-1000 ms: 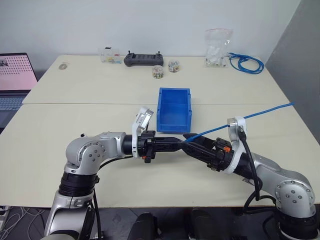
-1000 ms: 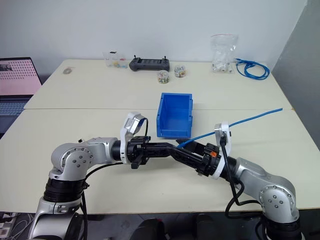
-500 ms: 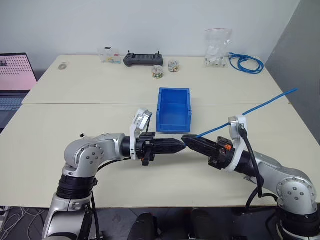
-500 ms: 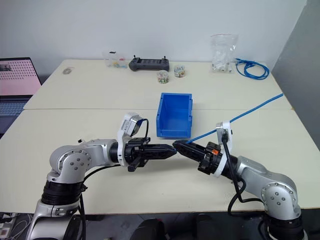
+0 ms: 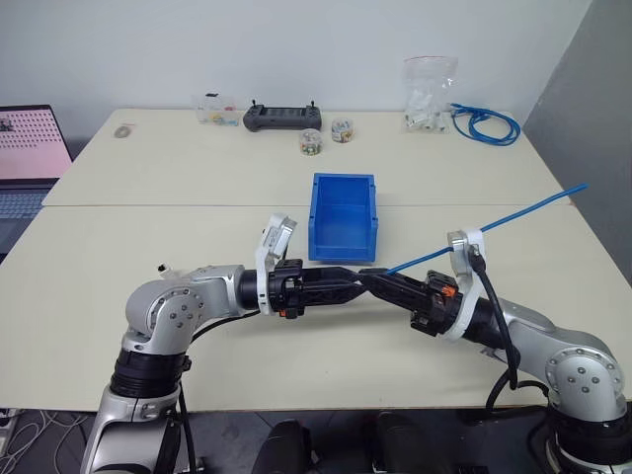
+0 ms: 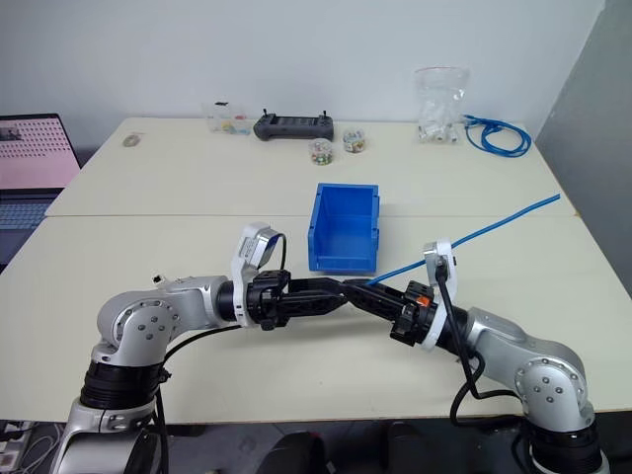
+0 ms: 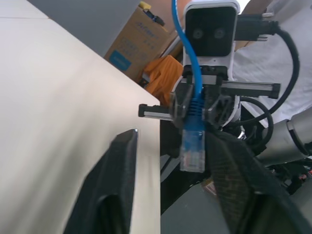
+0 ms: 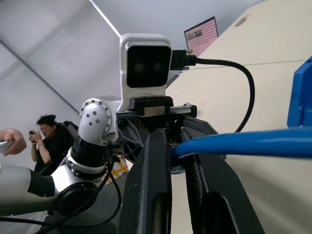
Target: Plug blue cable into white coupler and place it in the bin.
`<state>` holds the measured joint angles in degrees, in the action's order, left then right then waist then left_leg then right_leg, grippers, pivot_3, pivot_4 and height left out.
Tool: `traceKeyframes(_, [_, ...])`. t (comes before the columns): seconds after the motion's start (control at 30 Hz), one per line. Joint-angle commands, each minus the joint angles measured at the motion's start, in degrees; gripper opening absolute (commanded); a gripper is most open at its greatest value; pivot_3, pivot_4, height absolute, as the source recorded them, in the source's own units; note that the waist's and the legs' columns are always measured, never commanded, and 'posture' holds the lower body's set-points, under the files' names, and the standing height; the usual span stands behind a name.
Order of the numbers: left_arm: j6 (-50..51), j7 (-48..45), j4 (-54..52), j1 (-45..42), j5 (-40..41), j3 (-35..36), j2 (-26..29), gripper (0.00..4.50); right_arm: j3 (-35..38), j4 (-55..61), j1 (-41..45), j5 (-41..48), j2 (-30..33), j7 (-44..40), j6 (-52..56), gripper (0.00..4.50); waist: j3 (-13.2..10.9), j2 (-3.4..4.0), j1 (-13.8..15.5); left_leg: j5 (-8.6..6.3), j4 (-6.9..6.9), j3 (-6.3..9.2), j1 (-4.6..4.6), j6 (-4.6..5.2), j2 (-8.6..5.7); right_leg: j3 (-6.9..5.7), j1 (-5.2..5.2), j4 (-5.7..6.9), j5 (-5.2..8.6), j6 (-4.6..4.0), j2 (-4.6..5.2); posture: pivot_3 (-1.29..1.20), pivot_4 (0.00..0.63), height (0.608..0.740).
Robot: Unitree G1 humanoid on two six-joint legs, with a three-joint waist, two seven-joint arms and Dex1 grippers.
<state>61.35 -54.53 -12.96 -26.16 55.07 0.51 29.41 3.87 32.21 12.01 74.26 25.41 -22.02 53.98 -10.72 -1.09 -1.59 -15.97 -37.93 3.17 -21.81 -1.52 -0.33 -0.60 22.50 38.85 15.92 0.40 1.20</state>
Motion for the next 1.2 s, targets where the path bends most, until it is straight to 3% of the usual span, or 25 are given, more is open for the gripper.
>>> traceKeyframes(0.03, [-1.7, 1.0, -4.3, 2.5, -0.6, 2.9, 3.2, 3.24, -0.2, 0.5, 1.4, -0.3, 0.6, -2.8, -1.6, 0.11, 0.0, 0.00, 0.0, 0.00, 0.00, 0.00, -0.01, 0.00, 0.00, -0.01, 0.02, 0.00, 0.00, 0.00, 0.00, 0.00, 0.150, 0.740])
traceKeyframes(0.27, [-6.0, 2.4, -14.7, 17.4, -2.8, 9.1, 11.3, 4.50, -0.8, -1.7, 1.7, -3.5, 1.0, -5.3, -3.1, 0.11, 0.0, 0.03, -0.1, 0.00, 0.10, -0.08, -0.06, 0.00, 0.03, 0.09, 0.17, 0.00, 0.01, -0.01, 0.00, 0.00, 0.150, 0.740])
traceKeyframes(0.53, [-15.6, 8.2, -23.5, 40.8, -12.4, 19.6, 12.4, 4.50, -4.1, -5.3, 3.4, -8.2, -0.5, -9.3, -4.5, 0.11, 0.0, 0.04, 0.2, -0.01, 0.09, -0.10, -0.10, 0.00, 0.05, 0.09, 0.17, -0.11, 0.01, -0.02, 0.05, 0.00, 0.150, 0.740])
traceKeyframes(0.7, [-25.2, 6.2, -18.3, 52.9, -22.5, 26.3, 14.6, 4.50, -6.4, -7.6, 5.0, -11.4, -1.4, -12.0, -5.1, 0.11, 0.0, 0.03, 0.2, -0.02, 0.12, -0.10, -0.11, 0.01, 0.09, 0.07, 0.19, -0.20, 0.03, -0.06, 0.04, 0.00, 0.150, 0.740])
traceKeyframes(0.9, [-41.3, 7.1, 0.5, 47.6, -34.7, 29.1, 19.8, 4.50, -7.9, -8.7, 6.2, -14.2, -1.8, -14.4, -5.4, 0.11, 0.0, 0.05, 1.0, -0.02, 0.16, -0.03, -0.13, 0.01, 0.10, -0.04, 0.28, -0.14, 0.08, -0.17, 0.02, 0.00, 0.150, 0.740])
traceKeyframes(1.2, [-49.0, 0.6, 23.7, 28.9, -38.7, 22.5, 25.5, 4.50, -8.8, -8.0, 6.9, -15.8, -3.1, -14.7, -5.3, 0.11, 0.0, -0.07, 1.4, -0.01, 0.07, -0.09, -0.72, 0.01, 0.05, -0.03, 0.79, -0.02, -0.17, -0.34, 0.07, 0.00, 0.150, 0.740])
